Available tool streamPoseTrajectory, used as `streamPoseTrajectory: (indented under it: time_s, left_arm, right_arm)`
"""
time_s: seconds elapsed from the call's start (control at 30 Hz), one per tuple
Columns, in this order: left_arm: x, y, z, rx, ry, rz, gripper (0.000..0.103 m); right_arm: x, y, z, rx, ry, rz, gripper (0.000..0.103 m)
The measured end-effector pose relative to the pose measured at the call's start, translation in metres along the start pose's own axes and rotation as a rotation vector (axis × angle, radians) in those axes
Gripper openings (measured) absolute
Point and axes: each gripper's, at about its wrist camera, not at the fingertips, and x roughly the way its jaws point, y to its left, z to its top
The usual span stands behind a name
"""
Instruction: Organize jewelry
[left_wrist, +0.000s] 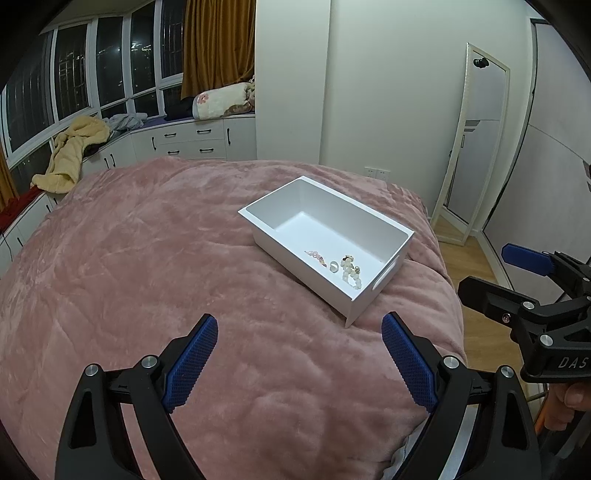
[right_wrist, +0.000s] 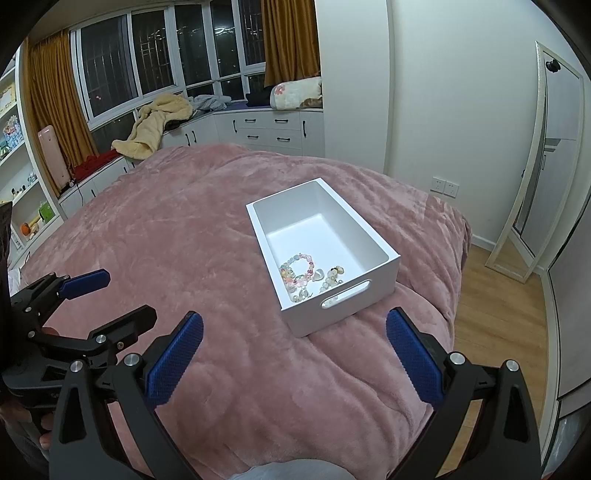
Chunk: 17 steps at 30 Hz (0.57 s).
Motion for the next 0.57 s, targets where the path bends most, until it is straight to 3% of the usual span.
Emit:
streamPoseTrajectory:
  time_s: [0.57]
  left_arm:
    - [0.0006, 0.0007, -0.0001, -0.002, -0.002, -0.001, 0.092]
  right_arm:
    - [-0.0004, 0.0001, -0.0014, 0.004, 0.001, -0.009, 0.098]
